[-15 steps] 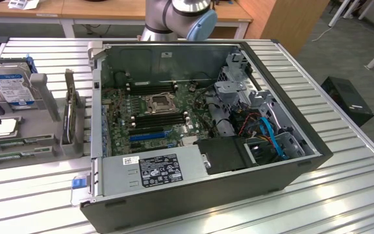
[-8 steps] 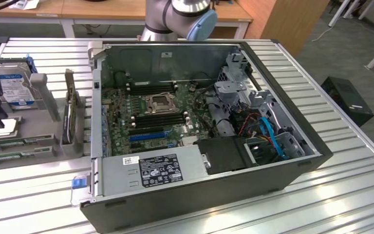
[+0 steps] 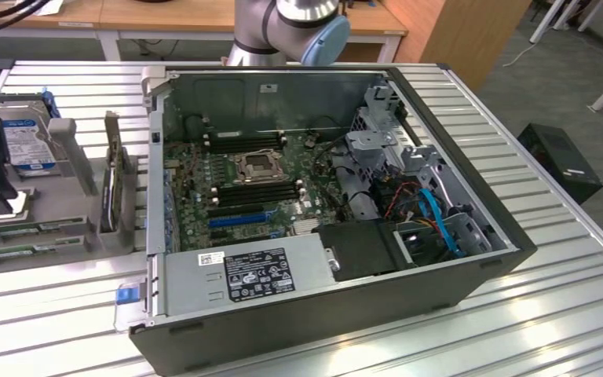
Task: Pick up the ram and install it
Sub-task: 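Pick up the ram and move it above insertion slot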
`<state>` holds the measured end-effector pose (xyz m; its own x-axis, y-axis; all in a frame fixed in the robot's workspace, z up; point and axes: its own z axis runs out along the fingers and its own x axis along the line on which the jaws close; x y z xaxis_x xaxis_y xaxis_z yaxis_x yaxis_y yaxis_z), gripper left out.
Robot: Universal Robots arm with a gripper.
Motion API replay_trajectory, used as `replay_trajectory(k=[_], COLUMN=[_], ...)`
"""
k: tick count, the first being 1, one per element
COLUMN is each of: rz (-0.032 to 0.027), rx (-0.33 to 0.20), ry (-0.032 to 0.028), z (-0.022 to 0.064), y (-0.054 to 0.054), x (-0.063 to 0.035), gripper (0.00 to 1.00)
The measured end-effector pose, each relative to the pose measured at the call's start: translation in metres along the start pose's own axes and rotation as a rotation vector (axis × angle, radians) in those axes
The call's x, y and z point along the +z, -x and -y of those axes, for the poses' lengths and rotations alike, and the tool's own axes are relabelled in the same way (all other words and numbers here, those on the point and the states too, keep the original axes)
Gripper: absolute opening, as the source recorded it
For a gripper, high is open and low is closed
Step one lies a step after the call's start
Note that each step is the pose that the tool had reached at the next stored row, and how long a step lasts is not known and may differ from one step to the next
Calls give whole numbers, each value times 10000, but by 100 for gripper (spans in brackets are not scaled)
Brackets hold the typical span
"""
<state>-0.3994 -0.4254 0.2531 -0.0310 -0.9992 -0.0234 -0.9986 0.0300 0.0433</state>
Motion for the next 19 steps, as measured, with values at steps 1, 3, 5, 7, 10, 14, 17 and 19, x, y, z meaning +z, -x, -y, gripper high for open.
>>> replay_trajectory(k=[1,3,5,7,10,14,17,19], rz=[-1,0,-1,-1,0,-2,-1,1], rx=[0,0,0,1,1,0,0,-2], ry=[0,0,1,1,0,2,1,-3], z=[1,2,4,5,8,9,9,11], y=[-1,-2,-4,-5,-7,-8,-8,-20], x=[18,56,91,128,182,208,209,211], gripper=[30,30,30,30,30,30,30,30])
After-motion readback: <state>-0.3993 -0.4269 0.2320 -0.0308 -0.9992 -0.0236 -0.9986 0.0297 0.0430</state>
